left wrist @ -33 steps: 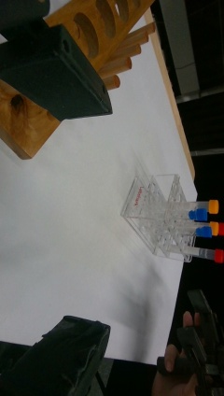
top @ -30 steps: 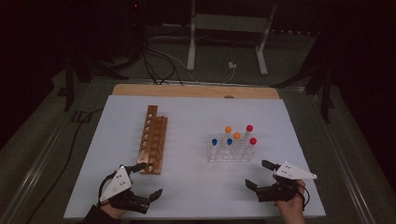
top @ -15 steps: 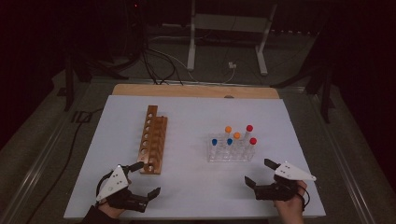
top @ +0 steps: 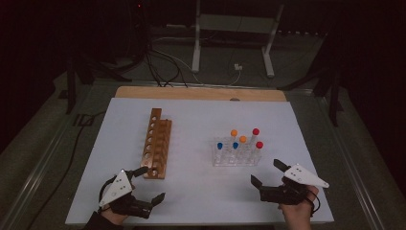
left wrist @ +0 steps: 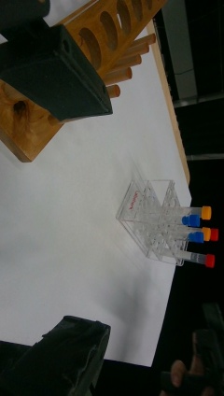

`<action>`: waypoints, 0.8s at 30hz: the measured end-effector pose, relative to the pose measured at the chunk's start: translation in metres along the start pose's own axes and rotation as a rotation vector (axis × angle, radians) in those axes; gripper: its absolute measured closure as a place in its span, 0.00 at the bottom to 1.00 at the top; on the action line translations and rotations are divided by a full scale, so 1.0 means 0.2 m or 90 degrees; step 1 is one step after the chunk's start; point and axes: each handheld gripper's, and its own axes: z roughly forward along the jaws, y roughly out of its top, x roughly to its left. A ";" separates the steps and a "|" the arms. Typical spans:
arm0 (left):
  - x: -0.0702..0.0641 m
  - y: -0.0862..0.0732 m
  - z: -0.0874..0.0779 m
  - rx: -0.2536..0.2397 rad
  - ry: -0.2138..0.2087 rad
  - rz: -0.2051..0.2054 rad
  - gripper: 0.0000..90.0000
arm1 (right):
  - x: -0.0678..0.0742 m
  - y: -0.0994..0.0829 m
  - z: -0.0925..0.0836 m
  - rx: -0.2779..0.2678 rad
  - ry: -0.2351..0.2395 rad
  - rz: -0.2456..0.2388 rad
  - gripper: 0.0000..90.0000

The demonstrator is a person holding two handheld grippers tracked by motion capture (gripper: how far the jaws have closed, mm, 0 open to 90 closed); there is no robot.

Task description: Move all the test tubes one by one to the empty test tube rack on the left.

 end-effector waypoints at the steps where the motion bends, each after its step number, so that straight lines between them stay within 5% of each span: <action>1: 0.00 0.00 0.00 -0.001 0.000 -0.001 0.00 | 0.01 0.02 -0.01 -0.003 -0.005 -0.004 0.00; 6: 0.00 0.00 0.00 -0.002 -0.001 -0.002 0.00 | 0.03 0.14 -0.02 -0.010 -0.003 0.016 0.00; 11: 0.00 0.00 0.00 -0.004 -0.003 0.000 0.01 | 0.06 0.21 0.02 -0.013 0.000 -0.011 0.00; 20: 0.00 0.00 0.00 -0.006 -0.003 0.000 0.00 | 0.14 0.26 0.14 -0.013 -0.041 0.015 0.00; 24: 0.00 0.00 0.00 -0.007 0.010 0.003 0.00 | 0.17 0.26 0.19 0.006 -0.034 0.024 0.00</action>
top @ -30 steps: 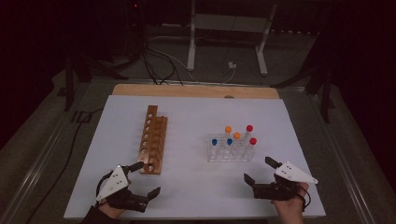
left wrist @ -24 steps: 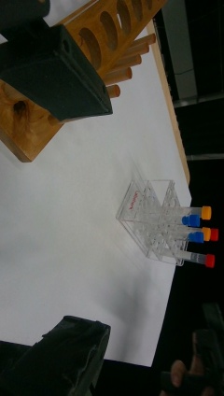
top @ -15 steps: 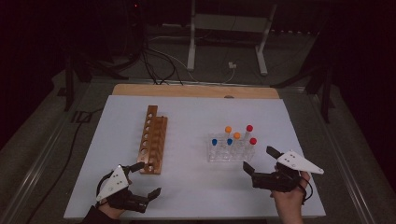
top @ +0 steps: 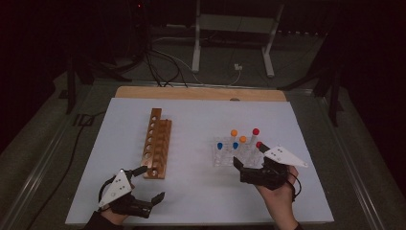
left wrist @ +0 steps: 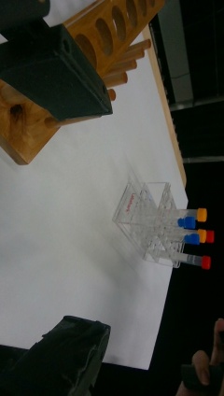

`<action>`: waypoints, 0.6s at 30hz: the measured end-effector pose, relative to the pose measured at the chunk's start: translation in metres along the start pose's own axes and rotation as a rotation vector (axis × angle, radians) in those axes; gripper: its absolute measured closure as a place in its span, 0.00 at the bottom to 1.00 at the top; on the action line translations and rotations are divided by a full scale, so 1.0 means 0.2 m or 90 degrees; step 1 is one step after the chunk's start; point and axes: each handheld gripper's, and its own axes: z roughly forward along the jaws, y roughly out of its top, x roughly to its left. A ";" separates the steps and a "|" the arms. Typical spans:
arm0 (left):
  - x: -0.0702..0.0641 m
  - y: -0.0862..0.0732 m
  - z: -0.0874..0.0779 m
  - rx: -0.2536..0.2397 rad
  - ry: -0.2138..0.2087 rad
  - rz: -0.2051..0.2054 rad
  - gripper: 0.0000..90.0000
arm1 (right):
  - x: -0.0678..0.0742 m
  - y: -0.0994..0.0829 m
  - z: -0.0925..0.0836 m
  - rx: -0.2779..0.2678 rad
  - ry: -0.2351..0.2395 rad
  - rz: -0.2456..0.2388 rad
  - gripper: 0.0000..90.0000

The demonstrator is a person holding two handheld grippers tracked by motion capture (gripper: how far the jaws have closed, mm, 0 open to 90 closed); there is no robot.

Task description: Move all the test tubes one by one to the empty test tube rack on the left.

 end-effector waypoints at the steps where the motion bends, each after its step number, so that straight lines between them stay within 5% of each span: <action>1: 0.00 0.00 0.00 -0.001 -0.001 -0.003 0.01 | 0.01 0.00 0.01 0.004 -0.005 -0.001 0.00; 4: 0.00 0.00 0.00 0.000 -0.004 -0.003 0.00 | 0.05 -0.01 0.04 0.017 -0.027 -0.014 0.04; 10: 0.00 0.00 0.00 -0.002 -0.006 -0.004 0.00 | 0.07 -0.02 0.10 0.044 -0.023 -0.009 0.09; 18: 0.00 0.00 0.00 -0.001 -0.008 -0.003 0.00 | 0.07 -0.05 0.21 0.114 -0.054 -0.006 0.32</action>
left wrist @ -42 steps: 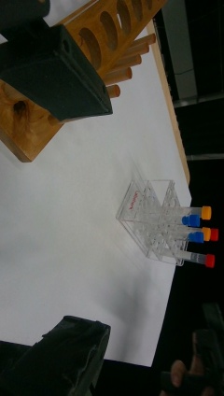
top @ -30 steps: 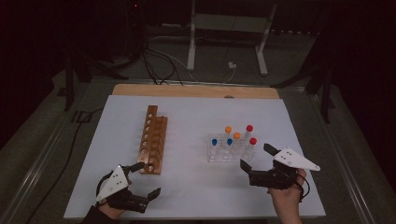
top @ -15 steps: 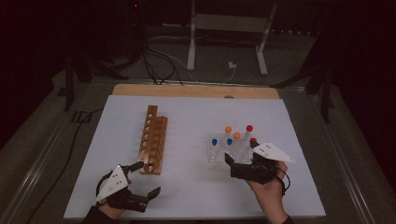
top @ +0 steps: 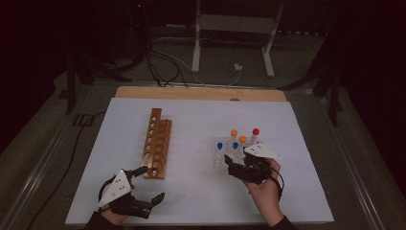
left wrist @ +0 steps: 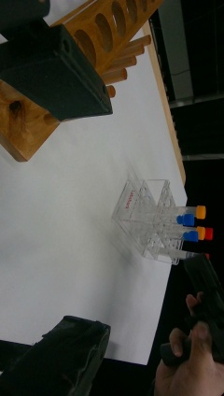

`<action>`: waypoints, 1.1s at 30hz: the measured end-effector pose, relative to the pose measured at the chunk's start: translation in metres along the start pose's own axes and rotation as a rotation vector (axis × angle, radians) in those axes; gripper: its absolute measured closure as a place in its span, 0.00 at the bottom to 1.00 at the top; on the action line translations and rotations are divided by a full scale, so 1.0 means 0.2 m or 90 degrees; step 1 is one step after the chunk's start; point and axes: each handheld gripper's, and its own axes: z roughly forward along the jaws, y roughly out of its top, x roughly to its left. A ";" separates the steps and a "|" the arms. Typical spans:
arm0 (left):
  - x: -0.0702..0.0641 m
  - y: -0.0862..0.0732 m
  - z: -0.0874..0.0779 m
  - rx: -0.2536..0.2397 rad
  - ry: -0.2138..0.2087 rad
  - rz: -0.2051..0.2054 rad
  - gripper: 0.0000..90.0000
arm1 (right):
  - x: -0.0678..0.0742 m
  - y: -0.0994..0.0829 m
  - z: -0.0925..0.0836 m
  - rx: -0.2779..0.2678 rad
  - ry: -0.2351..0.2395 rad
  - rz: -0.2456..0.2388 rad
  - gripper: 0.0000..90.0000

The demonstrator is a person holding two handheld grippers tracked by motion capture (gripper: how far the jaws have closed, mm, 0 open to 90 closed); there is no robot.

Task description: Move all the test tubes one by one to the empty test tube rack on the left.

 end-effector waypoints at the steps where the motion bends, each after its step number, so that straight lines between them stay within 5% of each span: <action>1: 0.00 0.00 0.00 0.000 -0.002 0.000 0.00 | 0.00 0.00 0.01 0.009 -0.012 -0.006 0.34; 10: -0.01 0.00 0.00 0.002 -0.003 0.002 0.00 | -0.01 0.00 0.08 0.055 -0.053 -0.020 0.58; 21: -0.02 0.01 -0.01 -0.006 0.005 0.010 0.00 | -0.04 0.00 0.17 0.084 -0.048 0.001 0.70; 33: -0.02 0.00 -0.01 -0.004 -0.001 0.009 0.00 | -0.04 0.01 0.20 0.088 -0.053 -0.010 0.84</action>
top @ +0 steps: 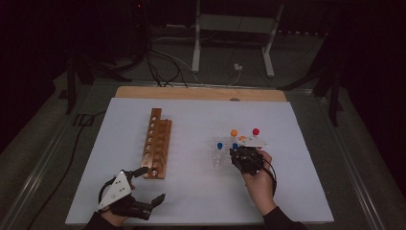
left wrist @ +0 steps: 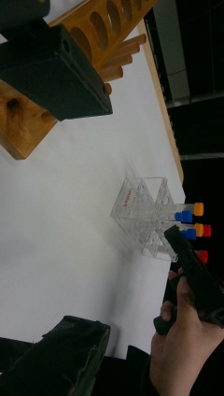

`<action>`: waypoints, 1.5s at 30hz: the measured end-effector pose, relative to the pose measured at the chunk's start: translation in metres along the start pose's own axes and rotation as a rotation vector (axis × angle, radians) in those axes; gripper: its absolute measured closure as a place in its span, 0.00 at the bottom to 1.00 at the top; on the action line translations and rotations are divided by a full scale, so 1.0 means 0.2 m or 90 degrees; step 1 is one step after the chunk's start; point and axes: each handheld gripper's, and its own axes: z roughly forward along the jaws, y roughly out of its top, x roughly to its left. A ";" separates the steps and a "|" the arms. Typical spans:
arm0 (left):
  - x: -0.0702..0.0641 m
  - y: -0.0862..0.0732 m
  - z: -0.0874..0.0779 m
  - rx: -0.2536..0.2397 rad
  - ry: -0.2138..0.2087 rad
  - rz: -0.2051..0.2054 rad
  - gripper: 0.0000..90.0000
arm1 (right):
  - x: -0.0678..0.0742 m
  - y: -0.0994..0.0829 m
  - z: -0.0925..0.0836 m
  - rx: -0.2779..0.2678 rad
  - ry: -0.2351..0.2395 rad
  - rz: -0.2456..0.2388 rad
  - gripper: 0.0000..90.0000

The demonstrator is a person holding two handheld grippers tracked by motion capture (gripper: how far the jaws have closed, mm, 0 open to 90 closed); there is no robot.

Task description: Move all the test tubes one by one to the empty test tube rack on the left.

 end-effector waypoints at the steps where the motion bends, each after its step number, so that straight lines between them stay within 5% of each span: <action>1: 0.00 0.00 0.00 0.002 -0.002 0.000 0.00 | -0.01 0.00 0.00 0.004 0.005 0.004 0.85; 15: -0.01 0.00 0.01 0.016 -0.008 0.005 0.01 | -0.02 0.04 -0.09 -0.031 0.012 -0.015 0.85; 24: -0.02 0.02 0.01 0.029 -0.018 0.002 0.01 | -0.01 0.09 -0.26 -0.085 0.012 -0.030 0.85; 29: -0.03 0.06 0.01 0.031 -0.036 0.000 0.01 | 0.03 0.11 -0.33 -0.103 0.042 -0.040 0.85; 39: -0.04 0.16 0.05 0.042 -0.072 -0.036 0.01 | 0.15 0.08 -0.33 -0.078 0.105 -0.074 0.85; 45: -0.05 0.22 0.10 0.058 -0.098 -0.031 0.01 | 0.21 0.05 -0.30 -0.054 0.133 -0.091 0.85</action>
